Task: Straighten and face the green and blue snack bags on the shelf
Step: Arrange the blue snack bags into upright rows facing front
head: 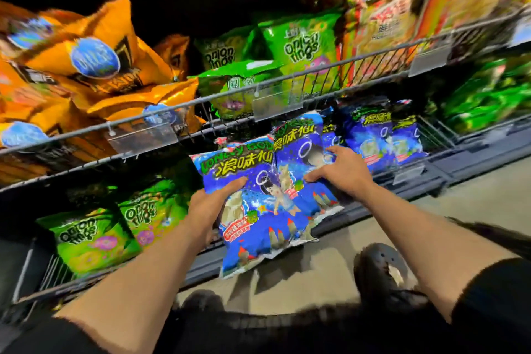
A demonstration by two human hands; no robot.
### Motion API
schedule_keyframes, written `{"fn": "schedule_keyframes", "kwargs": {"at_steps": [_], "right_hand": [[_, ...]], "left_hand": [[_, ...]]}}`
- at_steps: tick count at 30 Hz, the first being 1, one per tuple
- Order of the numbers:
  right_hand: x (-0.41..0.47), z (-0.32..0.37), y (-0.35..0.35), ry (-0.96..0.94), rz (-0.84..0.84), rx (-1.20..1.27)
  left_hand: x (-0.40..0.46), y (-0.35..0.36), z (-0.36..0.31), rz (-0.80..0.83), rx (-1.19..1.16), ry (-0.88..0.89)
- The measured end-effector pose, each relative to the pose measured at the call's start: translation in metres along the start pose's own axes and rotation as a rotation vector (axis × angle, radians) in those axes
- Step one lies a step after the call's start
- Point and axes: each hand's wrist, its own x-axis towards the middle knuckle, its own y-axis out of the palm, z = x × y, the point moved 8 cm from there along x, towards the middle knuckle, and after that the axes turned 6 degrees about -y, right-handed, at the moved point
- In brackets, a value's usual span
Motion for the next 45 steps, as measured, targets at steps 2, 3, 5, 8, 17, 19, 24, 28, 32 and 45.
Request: {"fn": "schedule_keyframes", "kwargs": {"at_steps": [2,3,5,8,17,19,24,28,32,45], "right_hand": [[-0.004,-0.015,-0.030,0.009,-0.034,0.007],[-0.006,-0.023,-0.045,0.018,-0.054,0.011],[-0.008,-0.041,-0.073,0.041,-0.104,0.035],[-0.009,-0.073,-0.111,0.082,-0.180,0.046],[0.013,-0.177,-0.211,0.250,-0.426,0.022],[0.030,-0.191,-0.227,0.243,-0.455,0.007],[0.088,-0.216,-0.249,0.227,-0.469,-0.004],[0.135,-0.237,-0.253,0.220,-0.435,0.010],[0.179,-0.251,-0.245,0.161,-0.372,0.048],[0.212,-0.301,-0.195,0.153,-0.157,-0.144]], "left_hand": [[-0.004,0.026,0.004,0.049,-0.029,-0.003],[-0.006,0.040,0.005,0.077,-0.037,-0.006],[-0.009,0.072,0.006,0.132,-0.040,-0.001],[-0.007,0.123,0.005,0.184,-0.030,0.032],[0.029,0.281,0.004,0.313,-0.043,0.099],[0.043,0.307,0.001,0.306,-0.031,0.129],[0.082,0.357,-0.003,0.272,-0.059,0.060],[0.115,0.377,-0.011,0.233,0.003,0.101],[0.134,0.386,-0.014,0.183,0.016,0.140],[0.141,0.390,-0.006,0.125,0.111,0.282]]}}
